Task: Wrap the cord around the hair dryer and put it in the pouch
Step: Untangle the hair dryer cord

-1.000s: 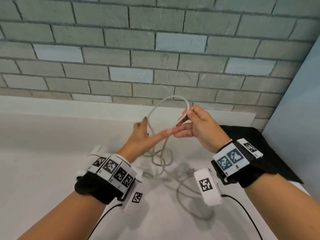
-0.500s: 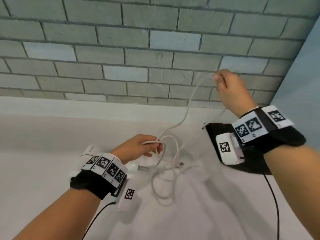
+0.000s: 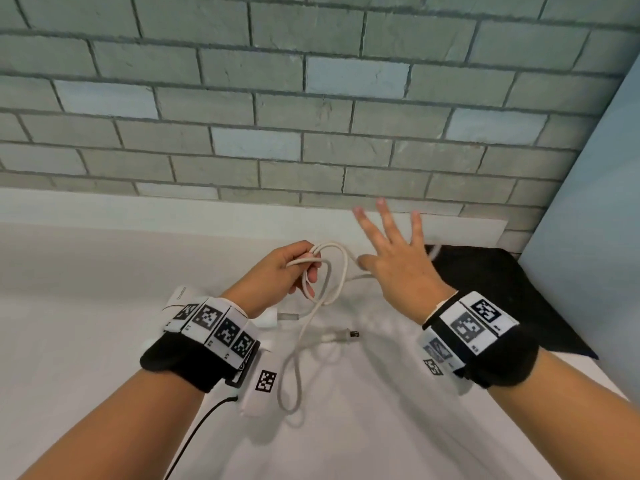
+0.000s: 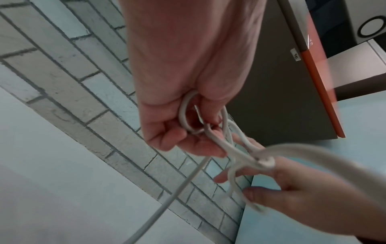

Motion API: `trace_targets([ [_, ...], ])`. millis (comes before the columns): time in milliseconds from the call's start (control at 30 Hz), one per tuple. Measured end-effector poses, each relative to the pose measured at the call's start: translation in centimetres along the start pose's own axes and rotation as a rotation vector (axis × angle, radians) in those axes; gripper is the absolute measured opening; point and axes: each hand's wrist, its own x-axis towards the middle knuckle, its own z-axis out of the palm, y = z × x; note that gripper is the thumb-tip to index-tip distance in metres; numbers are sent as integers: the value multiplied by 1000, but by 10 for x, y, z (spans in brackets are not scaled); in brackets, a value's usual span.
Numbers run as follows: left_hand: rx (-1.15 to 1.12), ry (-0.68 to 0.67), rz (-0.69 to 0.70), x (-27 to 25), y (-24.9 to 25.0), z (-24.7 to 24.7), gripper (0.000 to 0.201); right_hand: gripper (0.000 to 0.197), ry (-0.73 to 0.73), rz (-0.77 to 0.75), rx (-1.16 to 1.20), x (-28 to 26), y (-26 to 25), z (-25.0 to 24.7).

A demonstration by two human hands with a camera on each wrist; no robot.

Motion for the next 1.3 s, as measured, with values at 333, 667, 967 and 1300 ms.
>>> trace_targets([
  [333,-78,169,-39,5,2,-1,29,19,397,-222,802,-3,-18,15],
  [667,-157,178,-87,-1,-2,-14,25,23,362,120,872,12,14,17],
  [967,-194,220,-93,-1,0,-25,25,22,59,739,550,5,88,62],
  [1300,-177,235,-99,6,0,0,26,22,291,-173,801,7,-26,-1],
])
